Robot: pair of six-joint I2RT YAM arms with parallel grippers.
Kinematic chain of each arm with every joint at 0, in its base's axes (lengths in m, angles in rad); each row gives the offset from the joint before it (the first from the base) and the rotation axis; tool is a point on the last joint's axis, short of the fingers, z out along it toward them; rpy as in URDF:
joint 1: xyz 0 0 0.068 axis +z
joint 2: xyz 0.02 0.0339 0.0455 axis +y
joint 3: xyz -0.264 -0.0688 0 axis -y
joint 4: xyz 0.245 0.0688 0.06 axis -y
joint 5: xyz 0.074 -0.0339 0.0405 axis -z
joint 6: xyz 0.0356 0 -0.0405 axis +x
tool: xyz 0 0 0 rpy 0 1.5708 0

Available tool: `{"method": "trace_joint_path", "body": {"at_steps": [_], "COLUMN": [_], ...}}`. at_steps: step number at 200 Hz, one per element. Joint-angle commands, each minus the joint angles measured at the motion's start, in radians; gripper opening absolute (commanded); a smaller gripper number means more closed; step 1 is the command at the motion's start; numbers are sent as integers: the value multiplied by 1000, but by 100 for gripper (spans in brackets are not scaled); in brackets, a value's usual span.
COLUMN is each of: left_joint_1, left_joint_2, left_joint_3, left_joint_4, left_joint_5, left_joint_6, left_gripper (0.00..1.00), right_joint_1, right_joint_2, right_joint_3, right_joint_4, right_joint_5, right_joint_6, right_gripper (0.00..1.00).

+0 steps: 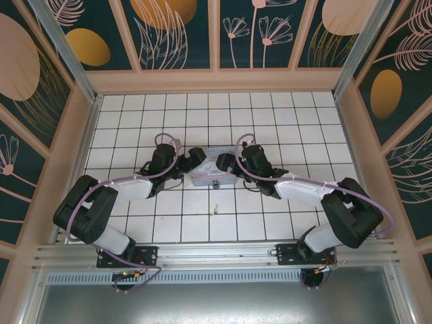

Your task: Unlock a padlock with a key

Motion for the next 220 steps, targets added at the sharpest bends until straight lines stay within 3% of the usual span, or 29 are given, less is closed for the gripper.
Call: {"method": "trace_joint_path", "body": {"at_steps": [1,16,50,73,112,134,168,220], "left_joint_1": [-6,-6,-4,-4,-3,-4,3,35], "left_joint_2": [-44,-72,-166,-240,-351,-395,-447,-462], "left_joint_3": [-28,-32,1,43,32,16,9,6], "left_joint_4": [28,-13,-183,-306,-384,-419,-470,-501], "left_joint_5": [3,-32,-167,-233,-231,-234,-273,-270], "left_joint_6": [-20,-1,68,104,120,133,178,212], "left_gripper": [98,99,99,99,99,99,99,99], "right_joint_1": [2,-11,-14,89,368,486,540,539], "right_joint_2": [-73,-113,-212,-232,-23,157,343,321], "right_joint_3": [37,39,-6,-19,105,264,429,377], "right_joint_4": [-114,-197,-250,-314,-487,-630,-737,-690], "right_joint_5": [126,184,95,91,241,343,394,377], "right_joint_6": [-21,51,33,64,217,309,377,449], "right_gripper": [99,99,98,81,60,56,54,51]}}
